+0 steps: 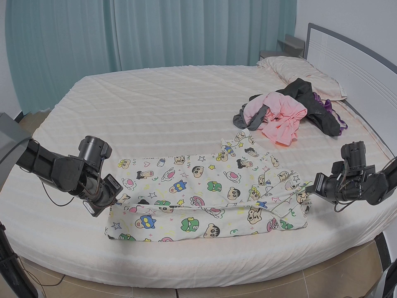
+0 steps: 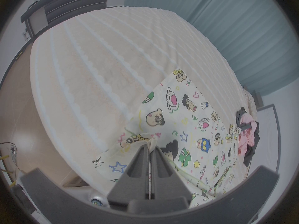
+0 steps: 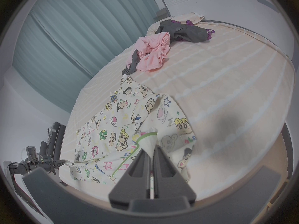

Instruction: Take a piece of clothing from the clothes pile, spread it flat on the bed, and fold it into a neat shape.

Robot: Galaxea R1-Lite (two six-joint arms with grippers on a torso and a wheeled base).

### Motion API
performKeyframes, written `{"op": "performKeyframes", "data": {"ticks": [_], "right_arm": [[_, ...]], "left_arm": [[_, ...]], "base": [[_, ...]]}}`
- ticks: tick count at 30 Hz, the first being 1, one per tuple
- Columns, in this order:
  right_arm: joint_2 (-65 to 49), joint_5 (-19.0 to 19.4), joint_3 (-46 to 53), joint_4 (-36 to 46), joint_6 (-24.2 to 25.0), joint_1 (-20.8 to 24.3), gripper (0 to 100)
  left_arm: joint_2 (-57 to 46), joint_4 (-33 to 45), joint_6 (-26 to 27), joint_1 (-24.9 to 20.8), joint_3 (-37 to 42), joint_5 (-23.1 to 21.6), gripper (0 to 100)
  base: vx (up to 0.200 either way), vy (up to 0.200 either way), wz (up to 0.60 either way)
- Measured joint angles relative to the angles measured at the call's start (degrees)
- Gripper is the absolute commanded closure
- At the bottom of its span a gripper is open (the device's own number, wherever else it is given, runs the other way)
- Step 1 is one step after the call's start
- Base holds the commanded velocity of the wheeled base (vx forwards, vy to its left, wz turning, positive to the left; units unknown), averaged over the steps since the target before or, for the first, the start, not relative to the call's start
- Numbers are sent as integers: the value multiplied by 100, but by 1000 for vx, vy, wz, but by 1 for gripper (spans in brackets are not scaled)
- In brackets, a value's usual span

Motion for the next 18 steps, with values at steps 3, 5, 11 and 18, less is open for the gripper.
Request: {"op": "performKeyframes", "data": {"ticks": [3,5,11,18], "right_arm": [[240,-123,-236,-30,41,78,100],[402,-191,-422,-41,83,117,100],[813,-325,-906,-44,313,205,100],[1224,-345,-1287,-49,422,277,100]], "left_arm": [[239,2,-90,77,-276,1,100],[400,2,-173,129,-461,4,100],[848,22,-251,245,-924,4,100],[1263,66,-310,286,-1318,1,100]], "base": [[0,0,0],[0,0,0],[0,0,0],[0,0,0]]}}
